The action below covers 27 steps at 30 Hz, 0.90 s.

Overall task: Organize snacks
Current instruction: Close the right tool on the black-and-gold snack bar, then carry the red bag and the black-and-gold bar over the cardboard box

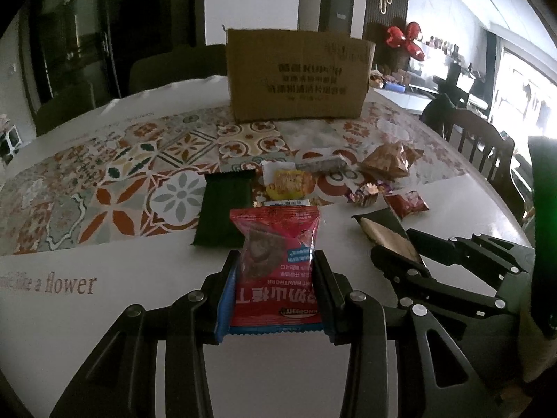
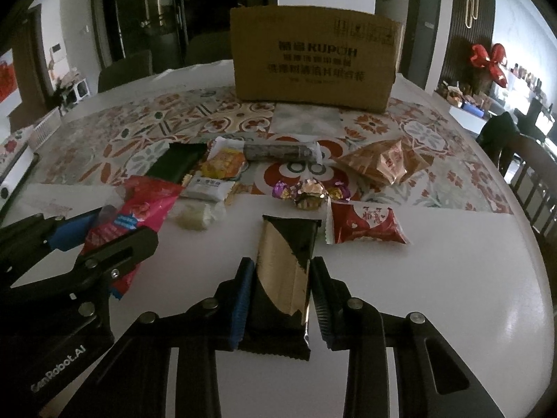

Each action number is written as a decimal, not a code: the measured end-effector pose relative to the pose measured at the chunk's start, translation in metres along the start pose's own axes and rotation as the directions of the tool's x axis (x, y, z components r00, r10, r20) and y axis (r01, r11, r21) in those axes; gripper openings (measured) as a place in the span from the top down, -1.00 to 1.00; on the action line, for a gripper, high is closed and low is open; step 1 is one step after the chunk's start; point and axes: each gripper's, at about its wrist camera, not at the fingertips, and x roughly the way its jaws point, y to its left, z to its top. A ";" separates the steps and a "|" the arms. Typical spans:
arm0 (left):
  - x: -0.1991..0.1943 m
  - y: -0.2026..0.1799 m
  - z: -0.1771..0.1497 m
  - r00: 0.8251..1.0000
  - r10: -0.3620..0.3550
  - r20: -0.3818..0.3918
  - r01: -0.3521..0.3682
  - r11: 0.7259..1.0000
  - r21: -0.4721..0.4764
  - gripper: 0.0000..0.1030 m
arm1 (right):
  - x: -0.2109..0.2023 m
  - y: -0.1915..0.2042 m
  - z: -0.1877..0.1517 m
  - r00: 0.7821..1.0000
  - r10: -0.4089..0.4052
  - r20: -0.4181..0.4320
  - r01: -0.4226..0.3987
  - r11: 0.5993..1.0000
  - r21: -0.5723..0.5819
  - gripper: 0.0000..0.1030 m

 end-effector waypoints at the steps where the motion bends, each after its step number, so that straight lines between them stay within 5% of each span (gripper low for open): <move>1: -0.003 0.000 0.001 1.000 0.002 0.004 -0.002 1.000 -0.002 0.23 | -0.003 0.000 0.001 1.000 0.005 0.007 -0.005 1.000 0.002 0.34; 18: -0.077 -0.011 0.039 0.984 0.027 0.176 -0.029 1.000 0.011 0.23 | -0.076 -0.011 0.028 0.977 0.067 0.200 -0.072 0.997 0.017 0.34; 27: -0.098 -0.016 0.073 0.979 0.015 0.204 -0.016 1.000 0.004 0.23 | -0.107 -0.021 0.054 0.961 0.077 0.265 -0.088 0.996 0.030 0.34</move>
